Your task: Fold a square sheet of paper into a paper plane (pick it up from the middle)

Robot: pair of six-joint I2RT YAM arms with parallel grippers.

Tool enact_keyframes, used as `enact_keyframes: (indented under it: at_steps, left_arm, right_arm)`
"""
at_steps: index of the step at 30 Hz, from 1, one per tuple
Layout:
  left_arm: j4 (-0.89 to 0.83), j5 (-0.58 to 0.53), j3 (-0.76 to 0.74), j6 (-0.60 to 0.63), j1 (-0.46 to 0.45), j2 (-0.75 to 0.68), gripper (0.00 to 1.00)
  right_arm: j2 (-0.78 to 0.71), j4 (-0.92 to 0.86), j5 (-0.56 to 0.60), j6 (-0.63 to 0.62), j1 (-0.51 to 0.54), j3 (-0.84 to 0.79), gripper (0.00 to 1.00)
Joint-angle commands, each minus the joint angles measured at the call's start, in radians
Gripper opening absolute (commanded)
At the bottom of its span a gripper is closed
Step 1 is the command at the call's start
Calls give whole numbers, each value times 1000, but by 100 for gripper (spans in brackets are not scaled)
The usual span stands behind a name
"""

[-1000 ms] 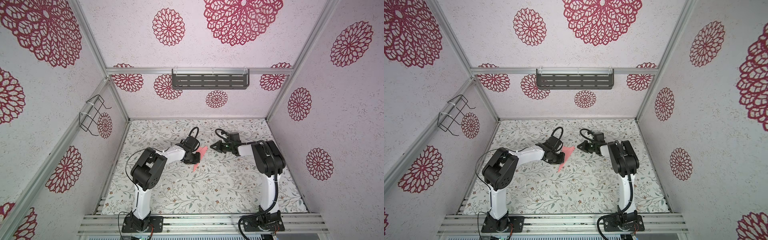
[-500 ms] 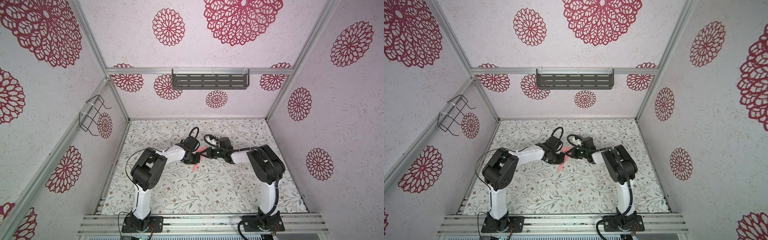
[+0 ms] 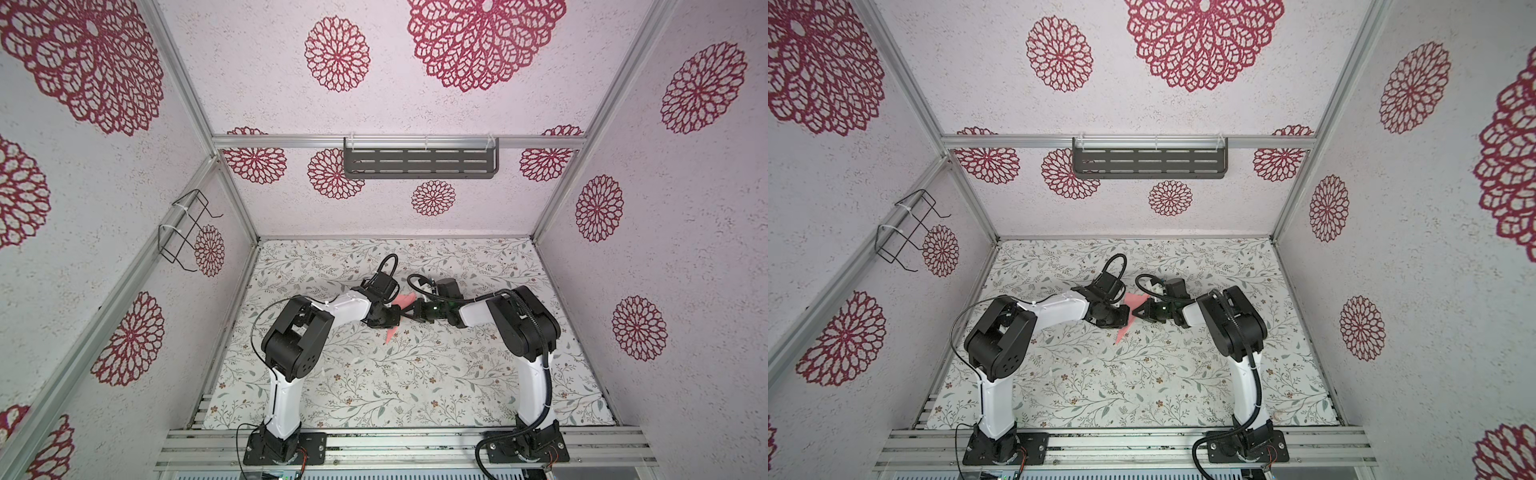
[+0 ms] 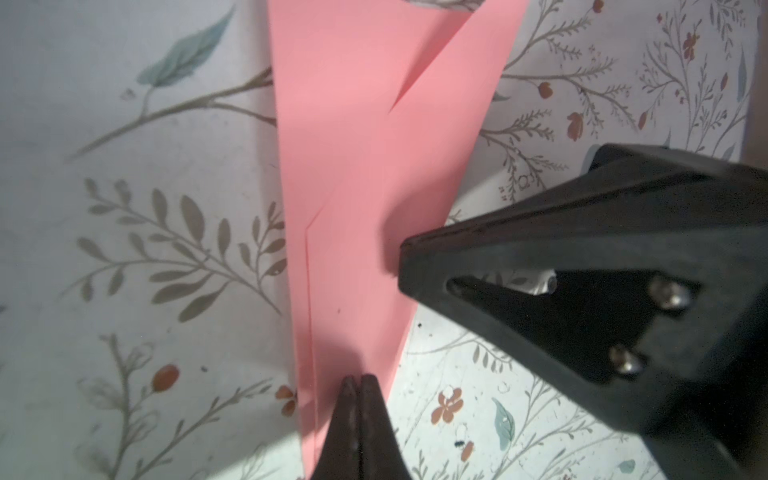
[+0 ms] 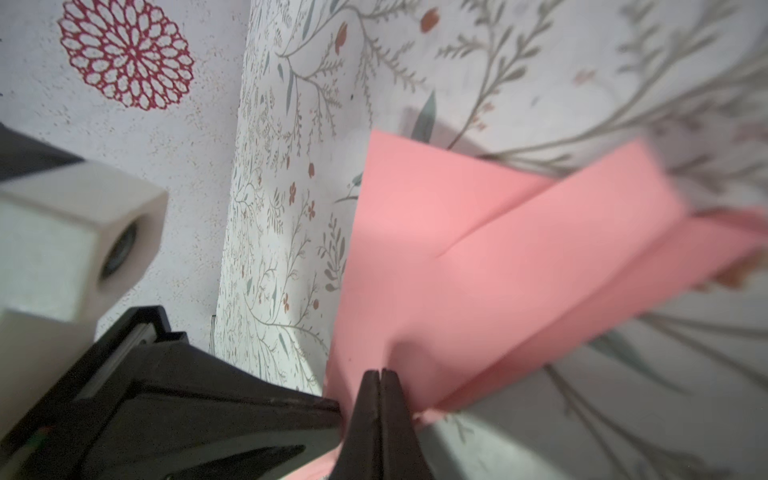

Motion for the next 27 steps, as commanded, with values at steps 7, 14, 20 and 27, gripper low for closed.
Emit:
enact_keyframes:
  at_steps: [7,14,20,27]
  left_arm:
    - [-129,-18,-47,-1,4,49,0]
    - [-132,-17,-47,4,5,48,0]
    - [-132,-17,-46,6,5,46,0]
    - [-135,-21,-41,9,4,45,0]
  right_arm:
    - [78,-114,144,79,-106,40,0]
    - [101,-143,145,116,-141,112,0]
    - [40,-104,111,82,-141,140,0]
    - [-143,160,96,94,-121,-61,0]
